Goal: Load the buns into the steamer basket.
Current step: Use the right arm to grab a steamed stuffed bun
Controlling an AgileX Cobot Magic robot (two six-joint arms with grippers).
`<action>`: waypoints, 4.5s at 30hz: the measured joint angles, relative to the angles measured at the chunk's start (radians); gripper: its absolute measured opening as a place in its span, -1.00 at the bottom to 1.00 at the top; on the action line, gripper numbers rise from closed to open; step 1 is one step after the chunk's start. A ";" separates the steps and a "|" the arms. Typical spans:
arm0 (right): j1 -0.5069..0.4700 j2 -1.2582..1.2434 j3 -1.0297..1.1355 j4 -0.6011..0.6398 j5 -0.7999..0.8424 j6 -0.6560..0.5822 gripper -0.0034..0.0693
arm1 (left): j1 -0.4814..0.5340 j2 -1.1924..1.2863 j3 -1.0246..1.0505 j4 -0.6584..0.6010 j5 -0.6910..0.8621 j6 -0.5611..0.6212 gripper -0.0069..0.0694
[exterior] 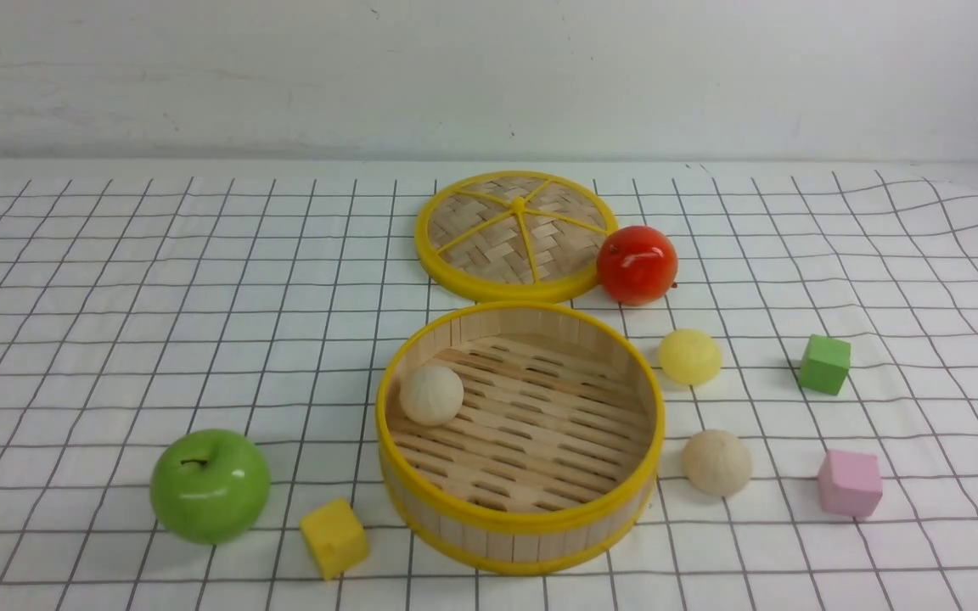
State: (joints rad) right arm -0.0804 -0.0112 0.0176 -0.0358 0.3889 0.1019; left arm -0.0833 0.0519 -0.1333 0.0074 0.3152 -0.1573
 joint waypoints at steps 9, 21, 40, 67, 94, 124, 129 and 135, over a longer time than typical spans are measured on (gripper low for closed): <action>0.000 0.000 0.000 0.000 0.000 0.000 -0.25 | 0.001 -0.062 0.163 0.001 0.061 0.000 -0.85; 0.000 0.000 0.000 0.000 0.000 0.000 -0.25 | 0.005 -0.062 0.164 0.001 0.061 0.000 -0.85; 0.000 0.000 0.002 -0.023 -0.020 0.000 -0.25 | 0.005 -0.062 0.164 -0.001 0.061 0.000 -0.81; 0.000 0.106 -0.334 0.045 -0.517 0.172 -0.25 | 0.005 -0.062 0.164 0.000 0.061 0.000 -0.77; 0.311 1.380 -0.963 0.304 0.294 -0.173 -0.25 | 0.005 -0.062 0.164 -0.001 0.061 0.000 -0.72; 0.430 1.888 -1.236 0.101 0.251 -0.121 -0.27 | 0.005 -0.062 0.164 -0.001 0.061 0.000 -0.66; 0.430 1.882 -1.236 0.101 0.265 -0.120 -0.65 | 0.005 -0.062 0.164 -0.001 0.061 0.000 -0.64; 0.430 1.860 -1.236 0.101 0.283 -0.120 -0.90 | 0.005 -0.062 0.164 -0.001 0.061 0.000 -0.63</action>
State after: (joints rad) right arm 0.3491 1.8483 -1.2179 0.0653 0.6721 -0.0182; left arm -0.0784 -0.0098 0.0302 0.0062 0.3762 -0.1573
